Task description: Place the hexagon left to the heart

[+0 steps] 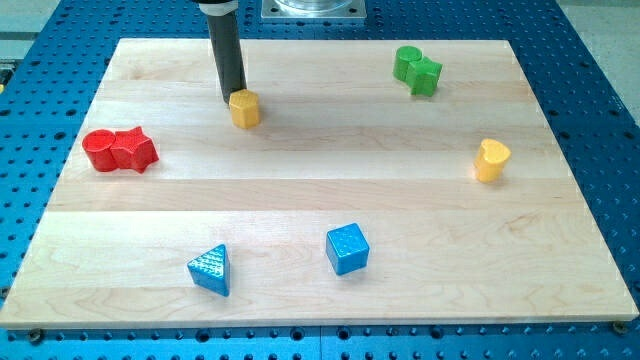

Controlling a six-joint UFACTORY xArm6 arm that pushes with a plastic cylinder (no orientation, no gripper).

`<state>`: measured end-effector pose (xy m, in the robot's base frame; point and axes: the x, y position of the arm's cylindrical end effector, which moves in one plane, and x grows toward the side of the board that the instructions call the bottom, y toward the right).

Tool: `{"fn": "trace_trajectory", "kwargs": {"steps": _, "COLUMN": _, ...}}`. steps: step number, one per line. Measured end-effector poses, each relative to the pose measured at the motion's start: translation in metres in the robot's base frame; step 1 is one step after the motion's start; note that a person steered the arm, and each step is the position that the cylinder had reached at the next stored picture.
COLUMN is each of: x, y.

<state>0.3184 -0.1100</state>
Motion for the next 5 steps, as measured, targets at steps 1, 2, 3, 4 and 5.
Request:
{"fn": "trace_trajectory", "kwargs": {"steps": 1, "x": 0.0, "y": 0.0}}
{"fn": "trace_trajectory", "kwargs": {"steps": 2, "x": -0.002, "y": -0.016}}
{"fn": "trace_trajectory", "kwargs": {"steps": 3, "x": 0.005, "y": -0.045}}
{"fn": "trace_trajectory", "kwargs": {"steps": 4, "x": 0.02, "y": 0.02}}
{"fn": "trace_trajectory", "kwargs": {"steps": 5, "x": 0.046, "y": 0.072}}
